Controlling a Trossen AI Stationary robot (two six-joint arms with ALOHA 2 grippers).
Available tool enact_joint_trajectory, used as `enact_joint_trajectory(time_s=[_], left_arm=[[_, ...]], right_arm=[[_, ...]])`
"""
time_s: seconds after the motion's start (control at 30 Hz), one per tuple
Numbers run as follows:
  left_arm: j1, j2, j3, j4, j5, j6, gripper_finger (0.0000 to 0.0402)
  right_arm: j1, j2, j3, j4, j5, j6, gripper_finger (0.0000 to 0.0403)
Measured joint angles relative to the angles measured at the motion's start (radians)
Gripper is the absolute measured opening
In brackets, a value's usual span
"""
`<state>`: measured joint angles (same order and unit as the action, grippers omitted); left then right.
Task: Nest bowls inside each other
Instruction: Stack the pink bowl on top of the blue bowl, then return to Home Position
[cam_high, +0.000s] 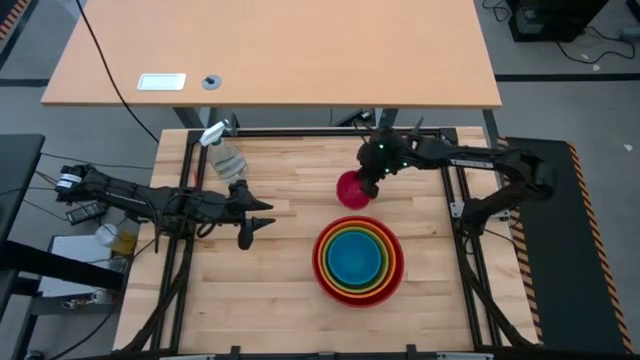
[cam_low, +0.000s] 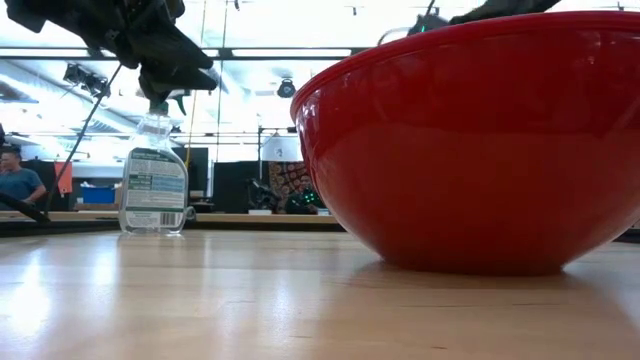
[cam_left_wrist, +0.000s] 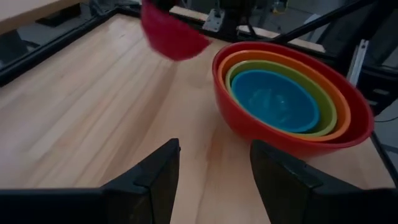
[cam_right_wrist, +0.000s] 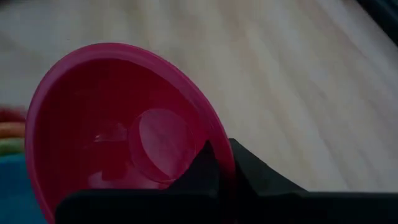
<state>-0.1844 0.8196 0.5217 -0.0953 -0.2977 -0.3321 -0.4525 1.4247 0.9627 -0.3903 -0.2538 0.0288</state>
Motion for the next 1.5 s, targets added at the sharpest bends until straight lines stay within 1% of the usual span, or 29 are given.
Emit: enact_joint_trajectory(time_s=[0.1, 0.2, 0.23, 0.3, 0.37, 0.53, 0.6, 0.7, 0.77, 0.9, 1.03, 1.17, 1.3, 1.4, 1.5], left_arm=[[0.000, 0.000, 0.000, 0.012, 0.001, 0.004, 0.0199], [0.000, 0.000, 0.000, 0.018, 0.001, 0.005, 0.0199], [0.000, 0.000, 0.000, 0.017, 0.001, 0.005, 0.0199], [0.000, 0.000, 0.000, 0.017, 0.002, 0.005, 0.0199], [0.000, 0.000, 0.000, 0.017, 0.001, 0.007, 0.0199], [0.000, 0.000, 0.000, 0.017, 0.001, 0.007, 0.0199], [0.000, 0.000, 0.000, 0.018, 0.001, 0.006, 0.0199], [0.000, 0.000, 0.000, 0.017, 0.001, 0.006, 0.0199], [0.000, 0.000, 0.000, 0.018, 0.001, 0.006, 0.0199], [0.000, 0.000, 0.000, 0.018, 0.001, 0.006, 0.0199], [0.000, 0.000, 0.000, 0.034, 0.001, -0.005, 0.0199], [0.000, 0.000, 0.000, 0.048, 0.000, 0.011, 0.0199], [0.002, 0.000, 0.000, 0.049, 0.000, 0.042, 0.0199], [-0.008, 0.000, 0.000, 0.054, 0.000, 0.097, 0.0199], [-0.023, -0.004, 0.000, 0.064, -0.012, 0.140, 0.0199]], right_arm=[[0.045, -0.047, 0.000, 0.080, -0.128, -0.051, 0.0024], [0.108, -0.076, 0.002, 0.139, -0.325, -0.114, 0.0032], [0.137, -0.078, 0.002, 0.142, -0.374, -0.129, 0.0032], [0.202, -0.069, 0.002, 0.127, -0.391, -0.135, 0.0033], [0.269, -0.047, 0.002, 0.124, -0.340, -0.128, 0.0033], [0.426, 0.037, 0.002, 0.124, -0.161, -0.053, 0.0034], [0.475, 0.066, 0.002, 0.118, -0.083, -0.020, 0.0035], [0.535, 0.113, 0.032, 0.064, 0.043, 0.029, 0.0036], [0.560, 0.138, 0.057, 0.020, 0.092, 0.067, 0.0038], [0.584, 0.178, 0.092, -0.027, 0.104, 0.107, 0.0064], [0.583, 0.197, 0.118, -0.100, 0.110, 0.160, 0.0107], [0.572, 0.174, 0.154, -0.183, 0.132, 0.188, 0.0158], [0.563, 0.133, 0.176, -0.193, 0.144, 0.178, 0.0202], [0.561, 0.085, 0.154, -0.189, 0.235, 0.146, 0.0219], [0.556, 0.010, 0.092, -0.131, 0.339, 0.123, 0.0219]])
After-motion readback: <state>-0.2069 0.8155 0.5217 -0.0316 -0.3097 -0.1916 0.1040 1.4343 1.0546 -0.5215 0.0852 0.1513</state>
